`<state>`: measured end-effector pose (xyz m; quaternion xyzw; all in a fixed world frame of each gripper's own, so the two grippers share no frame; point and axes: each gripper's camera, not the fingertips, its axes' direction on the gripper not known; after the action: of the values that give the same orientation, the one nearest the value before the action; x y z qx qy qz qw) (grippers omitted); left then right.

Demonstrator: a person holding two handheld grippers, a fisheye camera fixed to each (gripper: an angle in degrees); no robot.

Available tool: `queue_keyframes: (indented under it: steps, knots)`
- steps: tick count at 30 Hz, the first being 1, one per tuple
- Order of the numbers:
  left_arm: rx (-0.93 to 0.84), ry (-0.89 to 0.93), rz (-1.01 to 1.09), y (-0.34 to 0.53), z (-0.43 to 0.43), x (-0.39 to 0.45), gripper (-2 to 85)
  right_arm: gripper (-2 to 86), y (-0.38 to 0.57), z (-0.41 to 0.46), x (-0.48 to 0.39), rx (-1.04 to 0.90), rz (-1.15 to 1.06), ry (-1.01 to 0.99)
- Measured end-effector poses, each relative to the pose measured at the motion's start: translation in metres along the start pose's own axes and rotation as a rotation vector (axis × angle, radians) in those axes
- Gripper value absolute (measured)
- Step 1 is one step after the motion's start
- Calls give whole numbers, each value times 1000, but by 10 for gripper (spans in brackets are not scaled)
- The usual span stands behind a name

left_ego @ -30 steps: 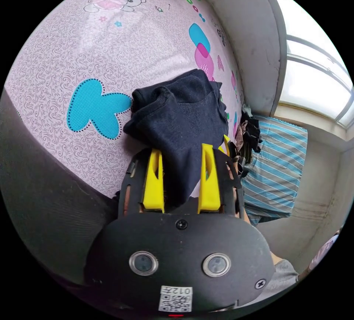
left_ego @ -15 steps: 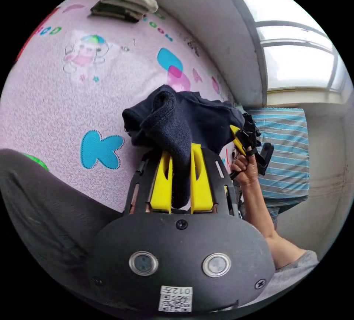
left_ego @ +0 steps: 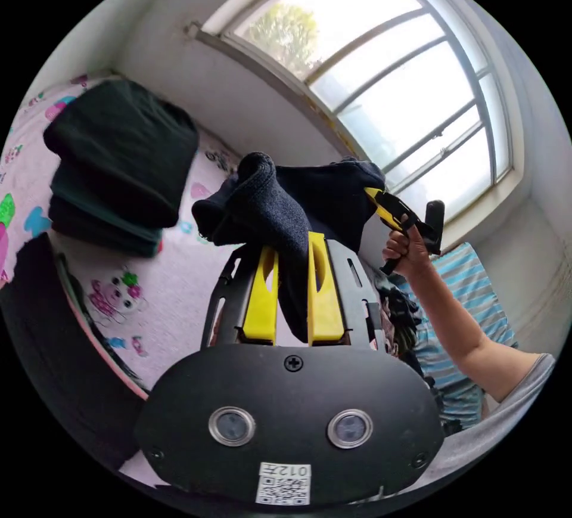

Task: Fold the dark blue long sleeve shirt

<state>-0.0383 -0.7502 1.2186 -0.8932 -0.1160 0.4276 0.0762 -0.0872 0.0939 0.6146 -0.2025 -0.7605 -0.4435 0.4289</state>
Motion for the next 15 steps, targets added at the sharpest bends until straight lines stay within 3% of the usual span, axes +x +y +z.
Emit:
queue_keyframes:
  steps: [8,15]
  knots:
    - [229,-140,-35,-46,-100,-99,101,53,-66,204,-36,-69,-181,-68]
    - [315,-226,-108,-50,-134,-178,101,53,-48,324,-8,-101,-220,-91]
